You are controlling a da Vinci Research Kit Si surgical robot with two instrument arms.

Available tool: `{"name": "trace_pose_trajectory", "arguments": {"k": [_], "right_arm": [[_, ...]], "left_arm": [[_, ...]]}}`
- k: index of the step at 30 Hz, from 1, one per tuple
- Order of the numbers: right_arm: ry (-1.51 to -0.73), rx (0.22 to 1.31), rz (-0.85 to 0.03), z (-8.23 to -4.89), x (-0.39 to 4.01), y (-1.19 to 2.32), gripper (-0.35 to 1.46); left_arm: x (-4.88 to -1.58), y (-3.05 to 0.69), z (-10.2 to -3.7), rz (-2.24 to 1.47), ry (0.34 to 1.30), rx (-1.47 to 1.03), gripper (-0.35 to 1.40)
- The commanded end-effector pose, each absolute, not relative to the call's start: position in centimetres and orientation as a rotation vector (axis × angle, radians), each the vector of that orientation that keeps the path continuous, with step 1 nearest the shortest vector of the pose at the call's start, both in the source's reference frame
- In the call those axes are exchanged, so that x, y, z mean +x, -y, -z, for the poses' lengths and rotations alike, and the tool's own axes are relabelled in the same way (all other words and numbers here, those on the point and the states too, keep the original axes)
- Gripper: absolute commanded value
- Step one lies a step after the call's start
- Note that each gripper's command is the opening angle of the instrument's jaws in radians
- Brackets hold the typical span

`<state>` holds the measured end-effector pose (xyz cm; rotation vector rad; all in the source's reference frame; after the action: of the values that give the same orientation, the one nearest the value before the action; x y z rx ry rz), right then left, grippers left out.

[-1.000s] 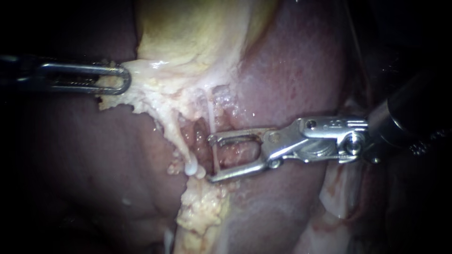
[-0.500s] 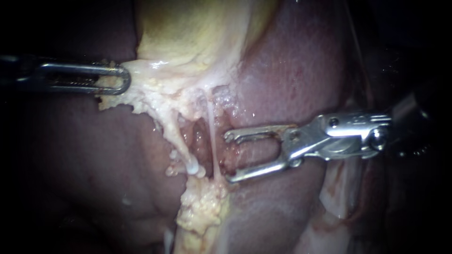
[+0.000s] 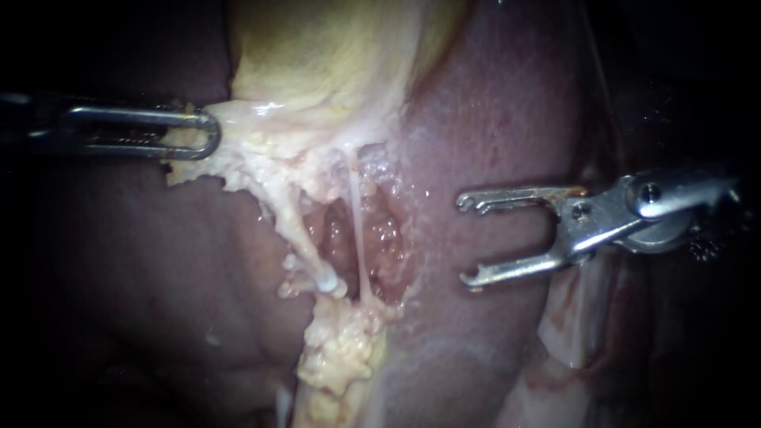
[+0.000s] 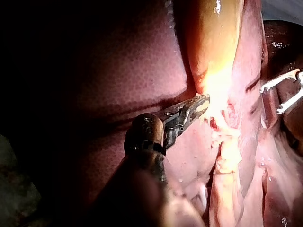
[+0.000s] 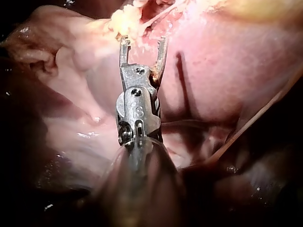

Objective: Going back second clip left tube

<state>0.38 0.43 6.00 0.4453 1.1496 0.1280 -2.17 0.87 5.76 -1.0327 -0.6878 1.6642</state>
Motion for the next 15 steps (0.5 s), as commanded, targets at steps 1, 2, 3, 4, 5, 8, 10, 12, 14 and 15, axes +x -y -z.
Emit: {"name": "trace_pose_trajectory", "arguments": {"k": [1, 2, 3, 4, 5, 8, 10, 12, 14, 15], "right_arm": [[-1.15, 0.445, -0.129, -5.99, 0.39, -0.43, 0.5], [-1.15, 0.445, -0.128, -5.99, 0.39, -0.42, 0.5], [-1.15, 0.445, -0.128, -5.98, 0.39, -0.42, 0.5], [-1.15, 0.445, -0.128, -5.98, 0.39, -0.42, 0.5], [-1.15, 0.445, -0.129, -5.98, 0.39, -0.41, 0.5], [-1.15, 0.445, -0.129, -5.98, 0.39, -0.41, 0.5], [-1.15, 0.445, -0.129, -5.98, 0.39, -0.41, 0.5], [-1.15, 0.445, -0.129, -5.98, 0.39, -0.41, 0.5], [-1.15, 0.445, -0.129, -5.98, 0.4, -0.41, 0.5], [-1.15, 0.445, -0.129, -5.98, 0.4, -0.41, 0.5]], "left_arm": [[-2.18, -0.87, -5.77, -1.664, 0.686, -1.032, -0.35], [-2.18, -0.87, -5.77, -1.665, 0.686, -1.032, -0.35], [-2.19, -0.86, -5.78, -1.665, 0.685, -1.033, -0.35], [-2.2, -0.86, -5.79, -1.665, 0.684, -1.033, -0.35], [-2.21, -0.86, -5.81, -1.665, 0.683, -1.033, -0.35], [-2.3, -0.84, -5.88, -1.667, 0.674, -1.03, -0.35], [-2.39, -0.82, -5.96, -1.671, 0.676, -1.029, -0.35], [-2.47, -0.79, -6.03, -1.676, 0.682, -1.029, -0.35], [-2.55, -0.75, -6.1, -1.682, 0.687, -1.028, -0.35], [-2.59, -0.73, -6.13, -1.684, 0.688, -1.029, -0.35]]}}
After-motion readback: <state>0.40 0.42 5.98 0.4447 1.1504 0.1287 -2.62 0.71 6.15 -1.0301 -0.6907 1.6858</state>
